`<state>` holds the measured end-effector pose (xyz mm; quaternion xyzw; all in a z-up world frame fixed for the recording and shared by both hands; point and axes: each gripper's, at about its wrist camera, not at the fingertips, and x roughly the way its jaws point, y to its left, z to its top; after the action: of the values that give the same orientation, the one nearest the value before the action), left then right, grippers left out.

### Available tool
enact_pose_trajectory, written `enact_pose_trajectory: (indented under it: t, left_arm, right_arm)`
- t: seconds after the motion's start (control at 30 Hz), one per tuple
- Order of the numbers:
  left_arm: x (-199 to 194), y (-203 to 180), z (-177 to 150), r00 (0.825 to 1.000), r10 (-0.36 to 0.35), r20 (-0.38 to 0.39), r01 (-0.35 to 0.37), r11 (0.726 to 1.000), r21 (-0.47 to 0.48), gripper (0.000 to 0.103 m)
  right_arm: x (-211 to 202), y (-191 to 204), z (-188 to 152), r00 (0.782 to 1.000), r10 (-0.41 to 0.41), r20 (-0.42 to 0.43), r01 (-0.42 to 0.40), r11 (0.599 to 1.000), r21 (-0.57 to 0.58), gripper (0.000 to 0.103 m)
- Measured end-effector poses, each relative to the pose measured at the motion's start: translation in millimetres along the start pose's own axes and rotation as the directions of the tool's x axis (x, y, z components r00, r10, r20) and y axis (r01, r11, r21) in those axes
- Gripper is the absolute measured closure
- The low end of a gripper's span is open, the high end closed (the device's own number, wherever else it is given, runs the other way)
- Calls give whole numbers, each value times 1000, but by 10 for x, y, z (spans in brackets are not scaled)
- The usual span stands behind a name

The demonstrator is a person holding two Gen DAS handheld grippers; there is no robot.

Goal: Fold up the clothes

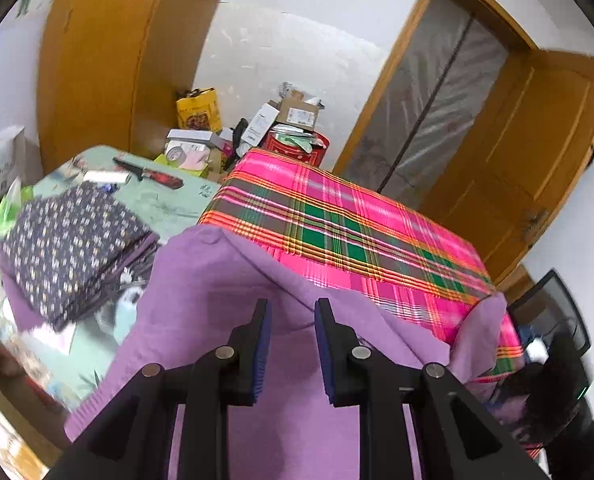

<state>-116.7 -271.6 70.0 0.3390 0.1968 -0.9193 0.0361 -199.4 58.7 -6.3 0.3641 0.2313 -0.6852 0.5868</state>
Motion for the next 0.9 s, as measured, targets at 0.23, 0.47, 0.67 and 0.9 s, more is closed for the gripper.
enact_pose_trajectory:
  t: [0.23, 0.47, 0.67, 0.9]
  left_arm:
    - [430, -89, 252, 998, -14, -63, 18, 997, 73, 81]
    - [1099, 0, 543, 985, 49, -164, -23, 988, 155, 81]
    - [1564, 80, 669, 972, 154, -179, -111, 967, 228, 81]
    - [1896, 129, 603, 937, 247, -245, -155, 927, 342, 81]
  right_arm:
    - [-10, -787, 528, 984, -12, 177, -35, 965, 261, 61]
    - [636, -927, 611, 996, 86, 26, -90, 951, 297, 90]
    - [636, -643, 589, 998, 58, 24, -62, 976, 208, 97]
    - [577, -528, 588, 999, 20, 25, -24, 988, 155, 97]
